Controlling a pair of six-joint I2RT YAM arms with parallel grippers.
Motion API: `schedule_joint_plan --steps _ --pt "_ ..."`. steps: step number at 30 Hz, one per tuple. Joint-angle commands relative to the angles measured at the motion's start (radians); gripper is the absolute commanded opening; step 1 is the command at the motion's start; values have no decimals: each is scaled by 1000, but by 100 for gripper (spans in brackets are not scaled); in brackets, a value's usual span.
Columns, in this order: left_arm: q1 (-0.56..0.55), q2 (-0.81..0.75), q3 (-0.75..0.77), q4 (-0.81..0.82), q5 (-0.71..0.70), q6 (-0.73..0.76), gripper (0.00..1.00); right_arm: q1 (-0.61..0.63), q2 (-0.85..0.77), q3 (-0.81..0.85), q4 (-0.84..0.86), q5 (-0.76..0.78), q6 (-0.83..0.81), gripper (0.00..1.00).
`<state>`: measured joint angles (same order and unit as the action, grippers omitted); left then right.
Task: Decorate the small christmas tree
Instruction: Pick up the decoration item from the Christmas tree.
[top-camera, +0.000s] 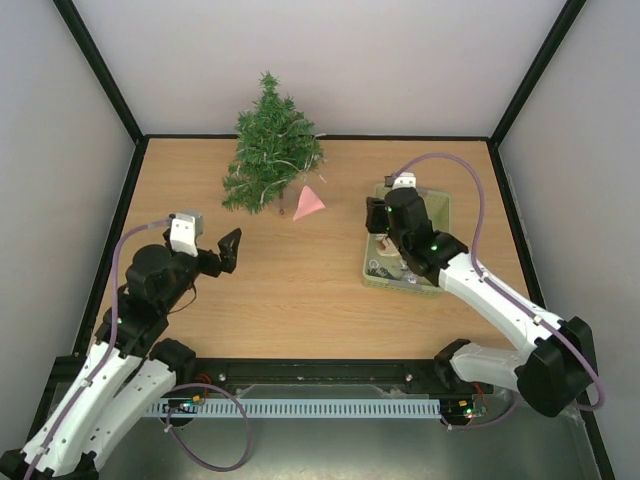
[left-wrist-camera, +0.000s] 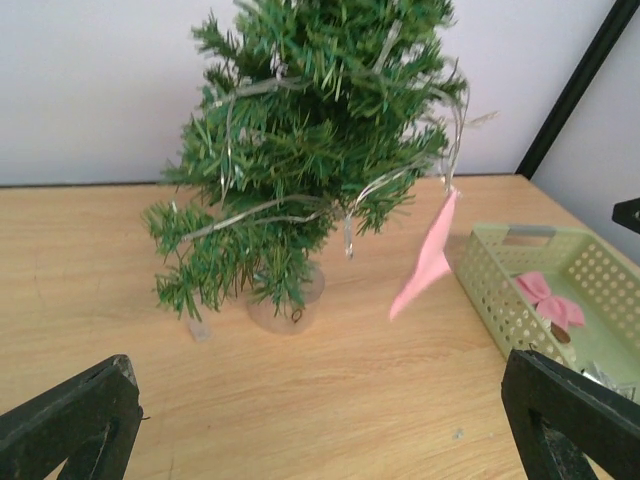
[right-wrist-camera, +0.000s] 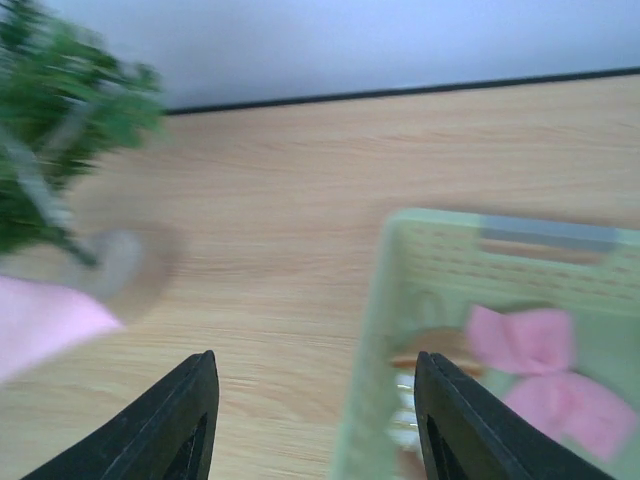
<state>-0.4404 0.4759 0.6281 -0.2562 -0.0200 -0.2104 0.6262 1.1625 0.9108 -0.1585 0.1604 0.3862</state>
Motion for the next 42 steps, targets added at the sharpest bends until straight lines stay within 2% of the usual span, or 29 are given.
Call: schedule_joint_plan --steps 1,5,10,13,15,20,26,28,29,31,33,42 --pt "-4 41 22 -31 -6 -16 100 -107 38 -31 -64 91 -82 53" --pt "-4 50 15 -41 -9 4 99 -207 144 -47 -10 49 -107 51" --pt "-4 19 2 -39 -21 6 99 -315 329 -31 -6 -92 -100 43" --pt "-4 -3 -3 -37 -21 6 99 -345 414 -13 -28 -148 -114 29" --pt "-4 -13 -8 -26 -21 8 99 -359 445 -18 -11 -180 -120 29" --pt "-4 -11 -6 -24 -11 17 99 -395 496 -26 38 -287 -145 35" --pt "-4 -11 -7 -24 1 19 99 -415 554 -18 43 -370 -162 35" --pt "-4 -10 -7 -25 1 17 99 -418 558 -21 41 -385 -163 32" --pt "-4 -7 -4 -25 2 18 99 -418 555 -20 39 -390 -168 27" --pt "-4 -1 -1 -29 3 17 99 -418 533 -11 19 -381 -170 9" --pt "-4 4 1 -34 4 17 97 -418 486 -11 5 -383 -163 2" --pt "-4 40 12 -46 15 -11 92 -415 237 -33 -47 -326 -121 2"
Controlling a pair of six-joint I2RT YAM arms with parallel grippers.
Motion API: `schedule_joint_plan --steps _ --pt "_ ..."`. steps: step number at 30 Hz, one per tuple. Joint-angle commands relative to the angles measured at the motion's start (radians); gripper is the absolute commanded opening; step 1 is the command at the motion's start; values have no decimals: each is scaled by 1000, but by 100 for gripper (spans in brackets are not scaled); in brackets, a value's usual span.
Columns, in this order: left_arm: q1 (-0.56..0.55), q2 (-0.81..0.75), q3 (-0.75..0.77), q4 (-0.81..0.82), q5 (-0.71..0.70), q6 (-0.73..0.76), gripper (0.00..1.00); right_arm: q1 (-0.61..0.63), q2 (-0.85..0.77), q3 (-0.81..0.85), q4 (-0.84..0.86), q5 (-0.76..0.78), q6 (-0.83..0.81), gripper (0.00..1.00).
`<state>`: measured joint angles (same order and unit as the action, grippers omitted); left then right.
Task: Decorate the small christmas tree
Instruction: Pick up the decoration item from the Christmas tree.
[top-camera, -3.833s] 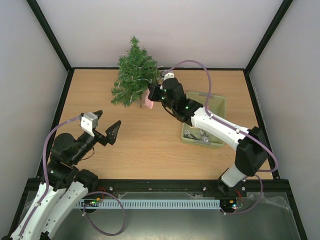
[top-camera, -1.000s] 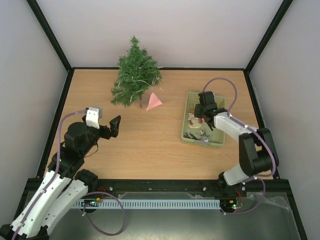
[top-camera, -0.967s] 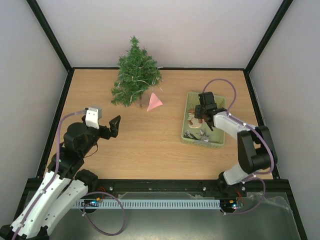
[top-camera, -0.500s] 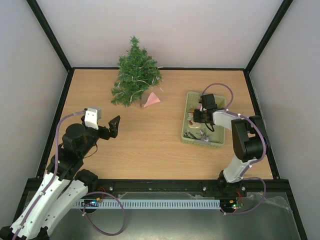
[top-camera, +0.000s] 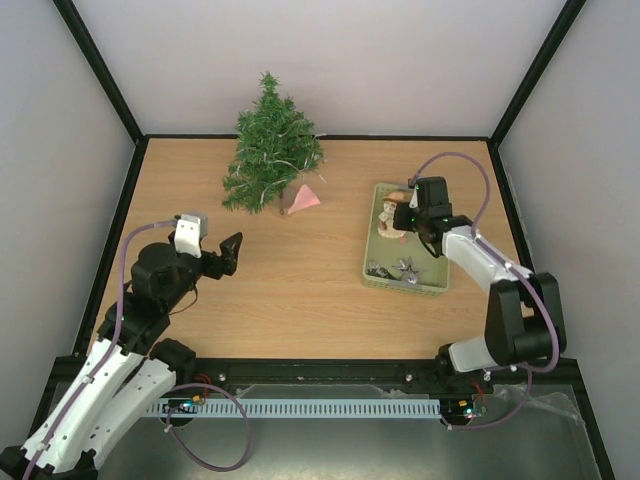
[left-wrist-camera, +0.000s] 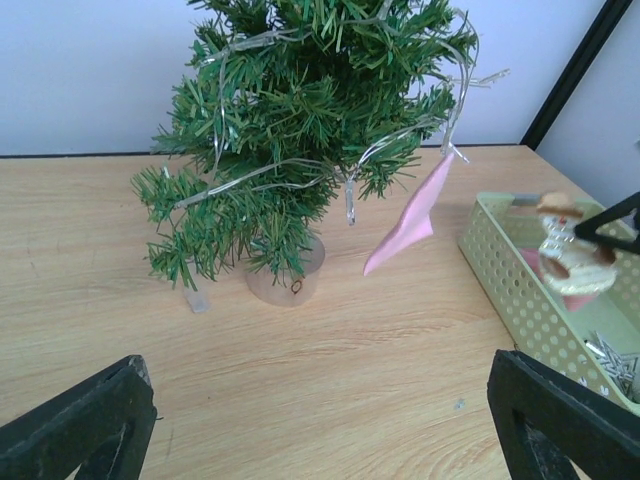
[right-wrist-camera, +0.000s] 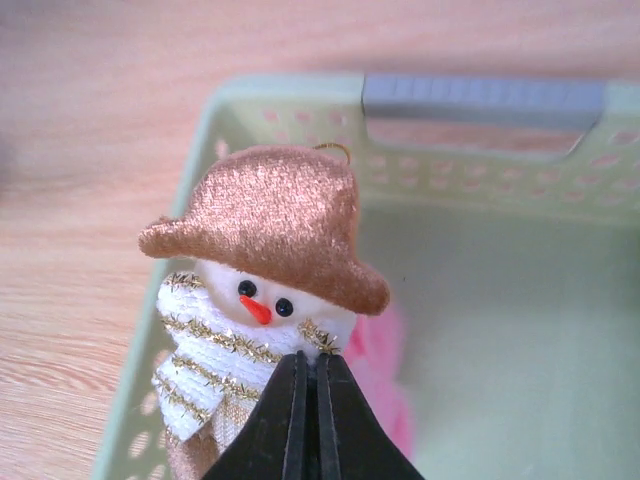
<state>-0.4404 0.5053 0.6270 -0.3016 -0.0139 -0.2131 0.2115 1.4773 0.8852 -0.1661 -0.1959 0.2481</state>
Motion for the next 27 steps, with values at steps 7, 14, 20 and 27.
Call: schedule_joint_plan --steps 7,14,20,27 --pt "-4 3 16 -3 15 -21 90 1 -112 -121 56 22 58 6" --pt "-4 11 19 -11 17 -17 90 1 9 -105 47 67 74 22" --pt "-4 18 13 -2 15 -2 93 0 9 -83 13 65 108 32" --pt "-4 27 13 1 28 8 93 1 37 -102 23 48 149 32"
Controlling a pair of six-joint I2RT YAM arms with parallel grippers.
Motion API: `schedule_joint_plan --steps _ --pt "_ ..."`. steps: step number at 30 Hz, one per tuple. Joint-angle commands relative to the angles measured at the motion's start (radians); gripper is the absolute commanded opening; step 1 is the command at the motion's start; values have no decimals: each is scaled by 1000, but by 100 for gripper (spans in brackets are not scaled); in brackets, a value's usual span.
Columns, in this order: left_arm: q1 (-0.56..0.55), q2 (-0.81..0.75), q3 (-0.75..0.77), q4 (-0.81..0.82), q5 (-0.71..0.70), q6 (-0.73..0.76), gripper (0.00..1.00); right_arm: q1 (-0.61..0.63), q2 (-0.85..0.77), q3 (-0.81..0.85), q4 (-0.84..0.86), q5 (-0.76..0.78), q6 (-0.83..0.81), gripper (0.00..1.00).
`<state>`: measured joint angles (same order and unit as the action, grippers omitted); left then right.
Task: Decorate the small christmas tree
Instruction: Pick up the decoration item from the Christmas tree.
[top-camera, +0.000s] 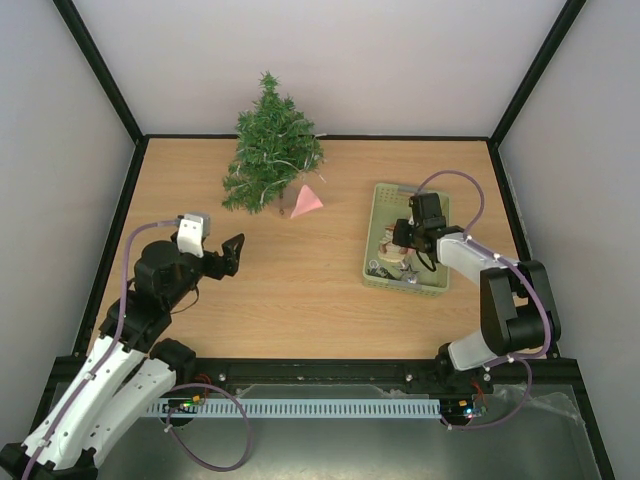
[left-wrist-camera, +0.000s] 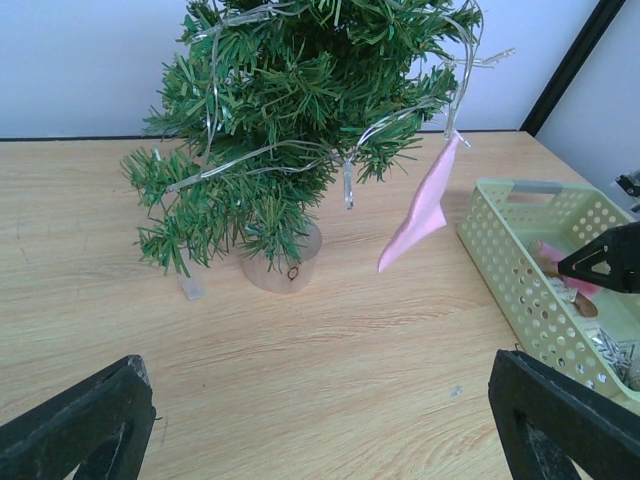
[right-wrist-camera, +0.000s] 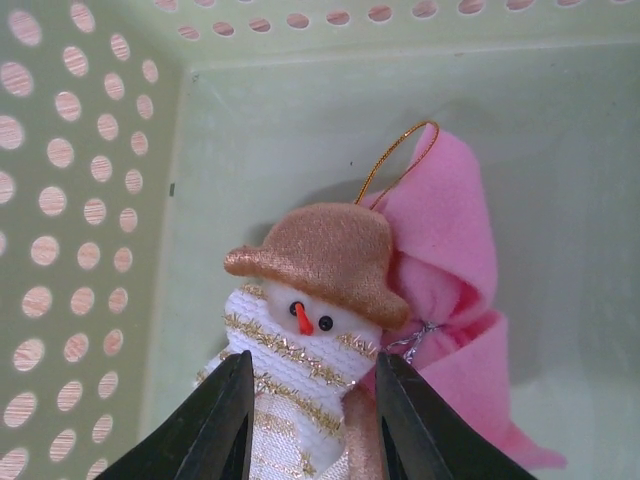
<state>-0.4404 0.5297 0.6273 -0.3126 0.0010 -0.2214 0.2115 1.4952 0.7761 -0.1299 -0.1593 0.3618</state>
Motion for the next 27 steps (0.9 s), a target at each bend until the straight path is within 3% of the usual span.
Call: schedule_joint_plan --steps 1,7,11,16,22,27 --pt "-4 3 13 12 13 17 93 2 32 10 -20 36 37 33" --pt "-4 14 11 12 9 8 92 1 85 -8 -1 35 32 34" --pt "-4 46 21 -1 0 -10 91 1 65 -9 8 14 23 13" --pt "-4 68 29 -20 -53 -26 90 2 -26 13 -59 58 5 3" --pt "-2 91 45 -29 -97 -60 89 6 -163 12 -108 35 0 2" --pt "42 173 102 -26 -49 -113 85 59 -284 51 -150 10 -2 2"
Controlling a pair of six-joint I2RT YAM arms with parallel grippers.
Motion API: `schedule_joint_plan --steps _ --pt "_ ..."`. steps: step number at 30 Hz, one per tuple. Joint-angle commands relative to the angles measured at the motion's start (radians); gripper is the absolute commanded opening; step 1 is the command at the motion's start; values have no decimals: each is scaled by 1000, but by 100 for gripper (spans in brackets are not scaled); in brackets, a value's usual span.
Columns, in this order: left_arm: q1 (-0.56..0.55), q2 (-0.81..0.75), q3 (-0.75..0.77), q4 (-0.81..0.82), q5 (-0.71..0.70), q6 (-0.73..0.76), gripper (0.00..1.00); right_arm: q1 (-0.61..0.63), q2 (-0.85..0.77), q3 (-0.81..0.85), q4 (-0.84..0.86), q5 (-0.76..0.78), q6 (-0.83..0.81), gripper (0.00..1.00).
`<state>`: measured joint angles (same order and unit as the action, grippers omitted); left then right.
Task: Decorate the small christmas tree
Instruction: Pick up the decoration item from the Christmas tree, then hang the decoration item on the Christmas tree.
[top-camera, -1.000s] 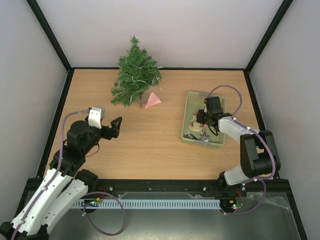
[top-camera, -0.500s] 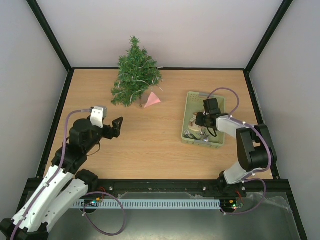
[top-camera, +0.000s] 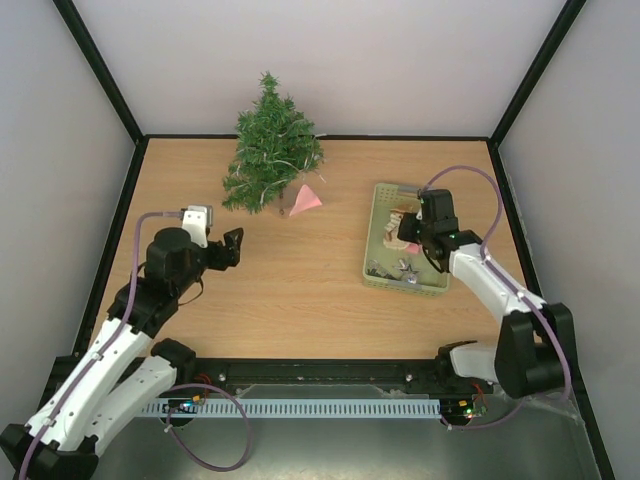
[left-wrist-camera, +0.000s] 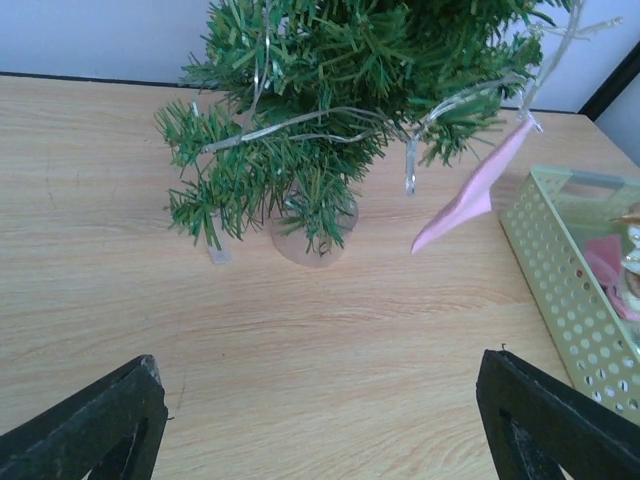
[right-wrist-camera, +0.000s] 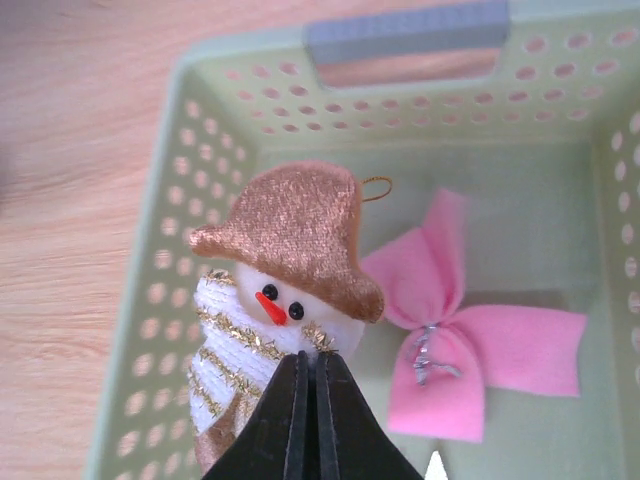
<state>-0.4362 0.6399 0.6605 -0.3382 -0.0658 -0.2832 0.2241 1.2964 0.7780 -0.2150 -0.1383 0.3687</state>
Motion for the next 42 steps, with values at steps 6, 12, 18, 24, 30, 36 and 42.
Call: schedule_joint_plan --steps 6,12,18,24,30,36,42 --pt "250 209 140 61 215 -112 80 168 -212 113 -91 21 -15 2" --pt "497 362 148 277 546 -227 67 297 -315 131 -34 -39 -45 2" --pt "516 476 114 335 661 -144 65 380 -387 77 56 -142 -37 2" --pt "515 554 62 441 752 -149 62 394 -436 41 118 -192 -62 2" --pt "514 649 62 460 749 -187 59 394 -458 38 141 -246 -91 2" --pt "487 656 34 510 747 -215 46 394 -494 27 153 -293 -118 2" --pt "458 633 13 521 734 -228 3 394 -544 7 153 -324 -172 2"
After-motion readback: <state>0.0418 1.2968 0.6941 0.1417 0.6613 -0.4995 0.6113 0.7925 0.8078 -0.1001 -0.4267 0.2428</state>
